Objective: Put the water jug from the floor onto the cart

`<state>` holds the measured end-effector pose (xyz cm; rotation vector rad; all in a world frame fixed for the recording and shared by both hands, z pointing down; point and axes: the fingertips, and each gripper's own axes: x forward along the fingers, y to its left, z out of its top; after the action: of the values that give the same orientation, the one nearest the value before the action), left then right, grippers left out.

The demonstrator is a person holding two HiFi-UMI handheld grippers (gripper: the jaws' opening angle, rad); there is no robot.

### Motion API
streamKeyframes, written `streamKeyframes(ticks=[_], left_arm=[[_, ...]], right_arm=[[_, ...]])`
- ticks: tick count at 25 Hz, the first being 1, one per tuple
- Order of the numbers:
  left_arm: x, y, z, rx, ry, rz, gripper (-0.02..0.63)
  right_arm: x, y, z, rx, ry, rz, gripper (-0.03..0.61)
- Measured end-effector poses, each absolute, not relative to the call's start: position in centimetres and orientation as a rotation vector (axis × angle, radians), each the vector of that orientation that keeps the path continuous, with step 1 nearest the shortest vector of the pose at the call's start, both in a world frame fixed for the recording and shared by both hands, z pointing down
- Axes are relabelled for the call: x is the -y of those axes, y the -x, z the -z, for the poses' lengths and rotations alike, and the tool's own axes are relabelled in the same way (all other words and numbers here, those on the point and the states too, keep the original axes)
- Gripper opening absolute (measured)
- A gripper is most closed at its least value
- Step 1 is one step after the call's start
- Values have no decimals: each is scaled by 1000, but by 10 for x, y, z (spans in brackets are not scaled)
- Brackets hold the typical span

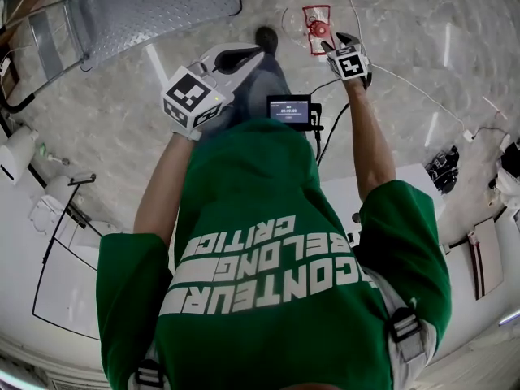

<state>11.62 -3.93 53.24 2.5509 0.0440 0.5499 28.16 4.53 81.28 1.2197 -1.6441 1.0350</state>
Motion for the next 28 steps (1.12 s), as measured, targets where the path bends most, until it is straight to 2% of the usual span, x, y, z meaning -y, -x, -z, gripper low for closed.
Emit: streamKeyframes(ticks=[5,15,28], left_arm=[[31,-134,-555,-74,-2506,-591,11],[10,-143,-594,-123,-2424,-683,11],[11,-143,-613,-88,-2381,-682,11]], right_arm=[[-46,-294,-867,1589,-1212,-1078,251],[-54,-307,-955,1513,-1208,-1136,314],[-56,-313,-1007,1405,-1236,-1191,308]])
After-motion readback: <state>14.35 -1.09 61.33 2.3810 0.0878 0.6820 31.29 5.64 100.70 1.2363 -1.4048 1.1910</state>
